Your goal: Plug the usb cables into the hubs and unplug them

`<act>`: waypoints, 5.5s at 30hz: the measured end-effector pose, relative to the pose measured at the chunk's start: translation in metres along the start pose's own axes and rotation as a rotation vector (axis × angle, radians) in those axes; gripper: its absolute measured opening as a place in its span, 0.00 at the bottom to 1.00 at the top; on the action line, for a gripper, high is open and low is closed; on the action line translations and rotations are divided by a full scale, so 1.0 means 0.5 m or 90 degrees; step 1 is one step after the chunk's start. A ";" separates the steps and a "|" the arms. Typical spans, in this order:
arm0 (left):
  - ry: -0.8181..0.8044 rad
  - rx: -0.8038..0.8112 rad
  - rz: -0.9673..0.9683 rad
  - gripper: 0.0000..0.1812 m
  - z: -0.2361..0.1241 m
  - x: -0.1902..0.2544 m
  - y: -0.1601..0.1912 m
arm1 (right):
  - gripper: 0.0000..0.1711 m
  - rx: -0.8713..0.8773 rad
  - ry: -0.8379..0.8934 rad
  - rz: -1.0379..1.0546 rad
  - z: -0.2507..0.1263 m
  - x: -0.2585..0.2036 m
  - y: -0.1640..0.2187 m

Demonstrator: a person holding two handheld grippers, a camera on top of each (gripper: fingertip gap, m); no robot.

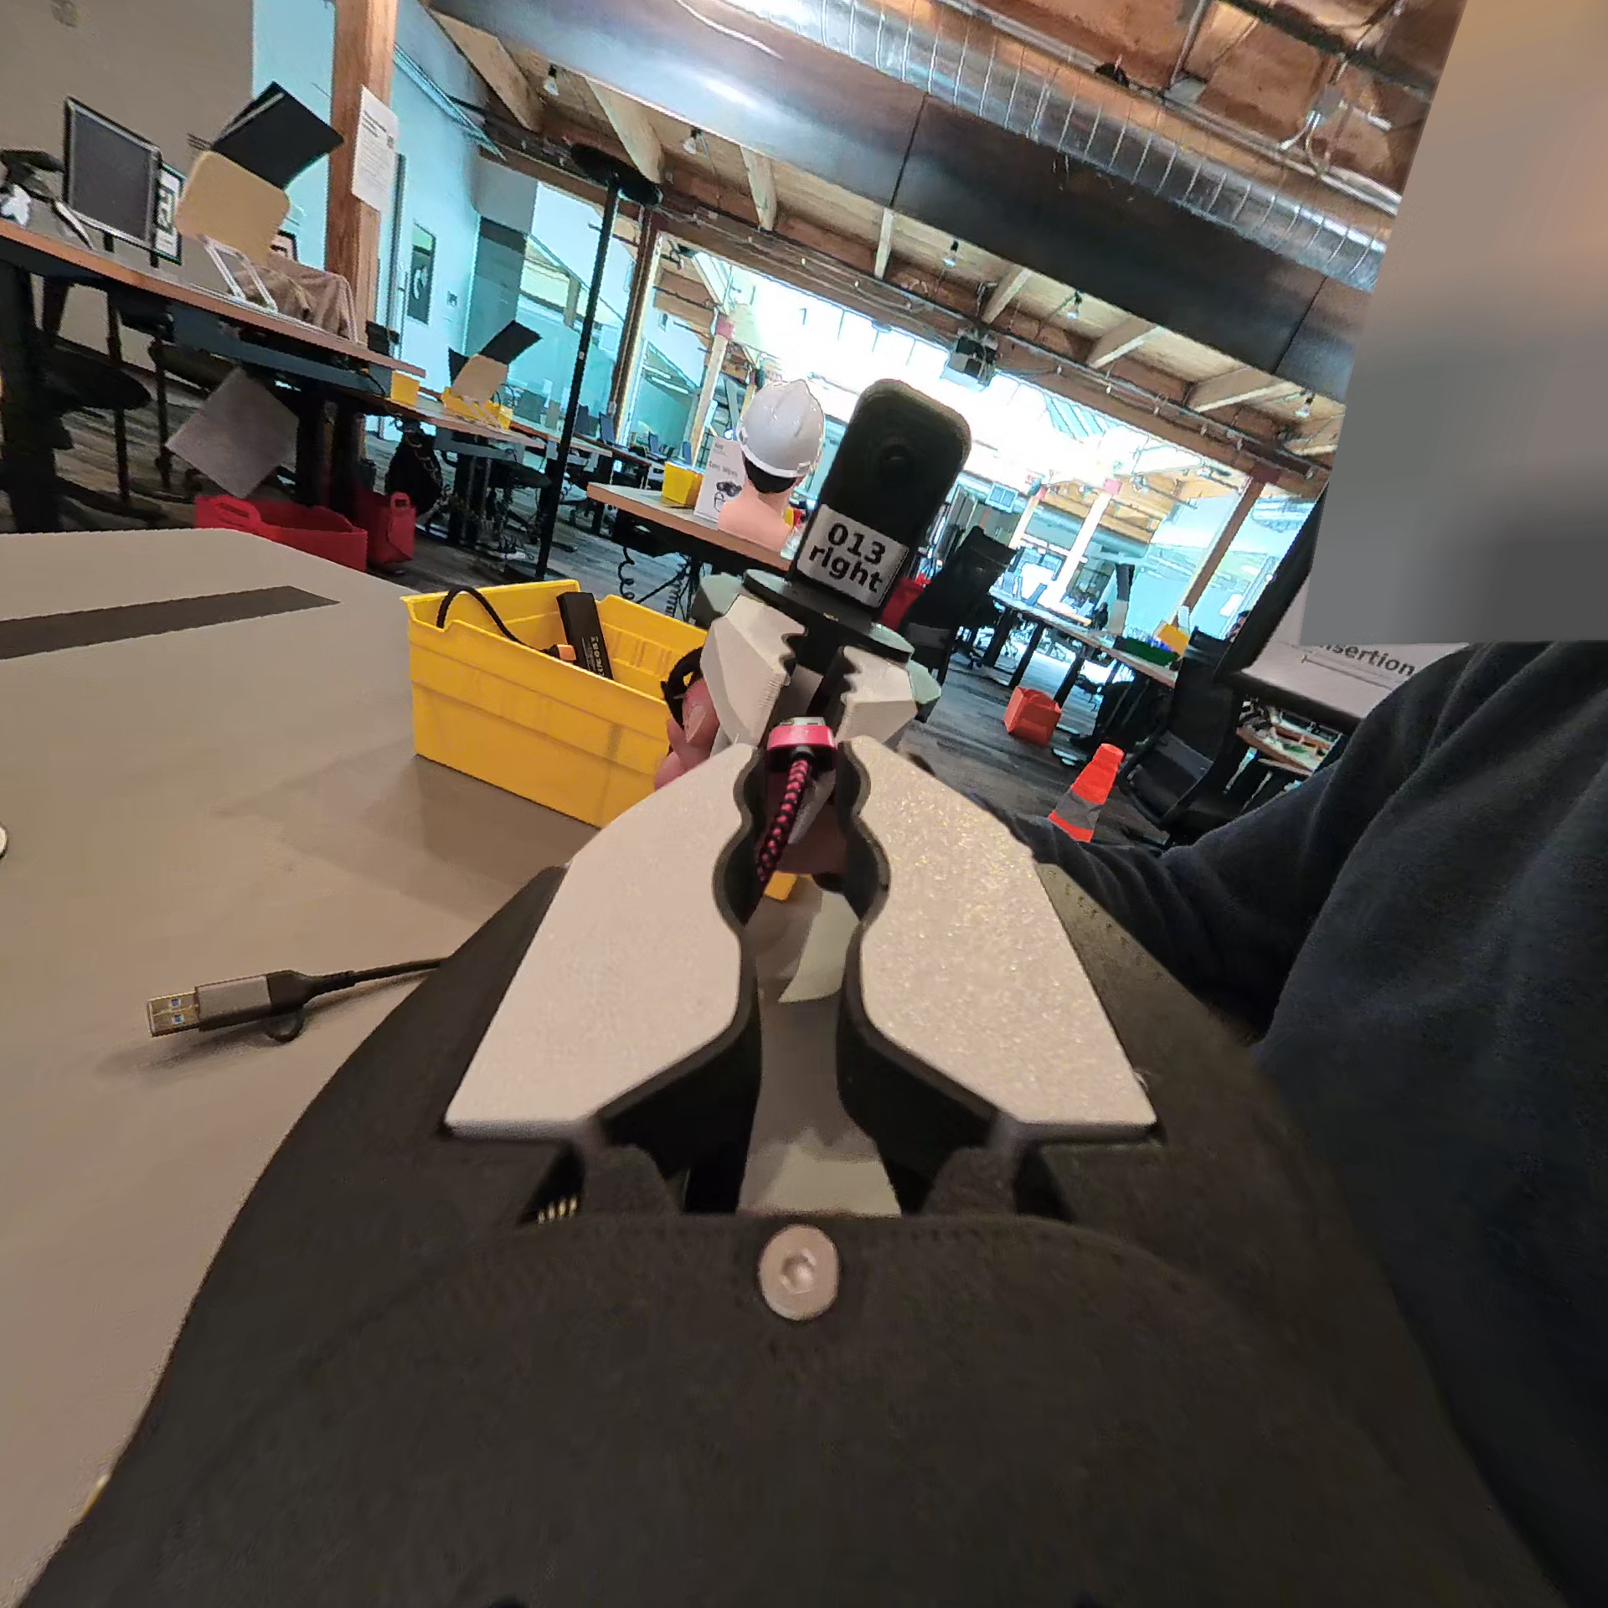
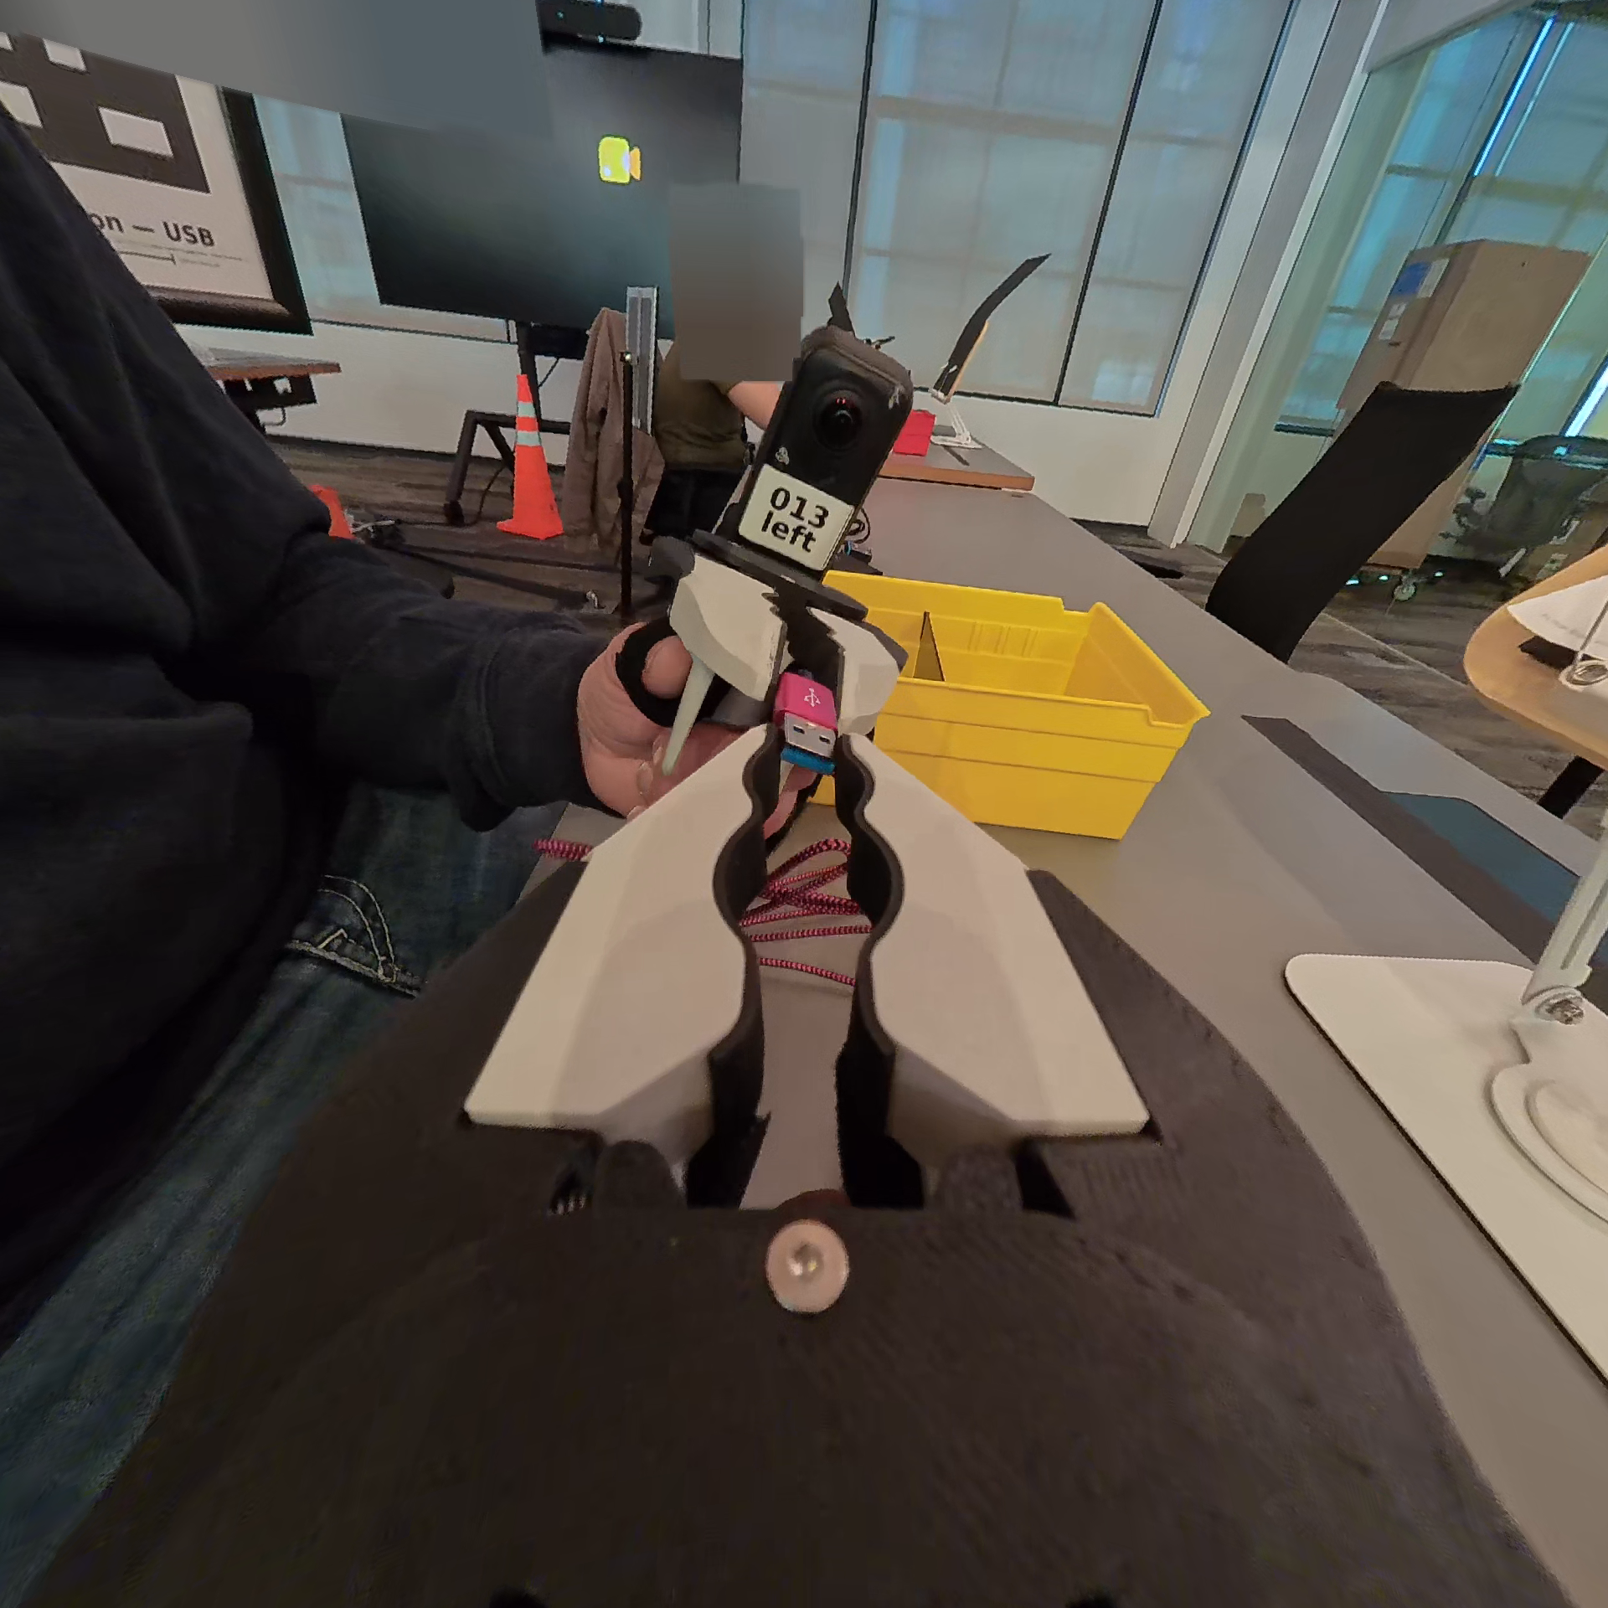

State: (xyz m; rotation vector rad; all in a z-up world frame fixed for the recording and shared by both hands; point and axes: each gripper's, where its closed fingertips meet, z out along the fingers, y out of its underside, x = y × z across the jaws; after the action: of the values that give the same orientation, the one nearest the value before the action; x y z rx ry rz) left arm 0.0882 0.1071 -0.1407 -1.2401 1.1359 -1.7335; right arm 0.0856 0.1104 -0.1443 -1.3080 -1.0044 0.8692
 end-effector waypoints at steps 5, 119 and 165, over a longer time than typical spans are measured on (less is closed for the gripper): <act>0.008 0.043 -0.036 0.08 0.003 -0.001 -0.008 | 0.06 0.059 0.025 0.014 0.000 0.003 -0.007; -0.346 -0.184 0.179 0.08 -0.042 -0.154 0.091 | 0.16 -0.257 0.314 0.372 -0.042 0.110 0.225; -0.391 -0.162 0.256 0.08 -0.038 -0.191 0.061 | 0.16 -0.220 0.326 0.260 -0.024 0.132 0.162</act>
State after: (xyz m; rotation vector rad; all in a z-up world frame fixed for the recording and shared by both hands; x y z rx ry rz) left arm 0.0992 0.1866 -0.2034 -1.4374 1.1398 -0.8416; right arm 0.1228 0.1747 -0.2187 -1.9543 -0.4963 0.6153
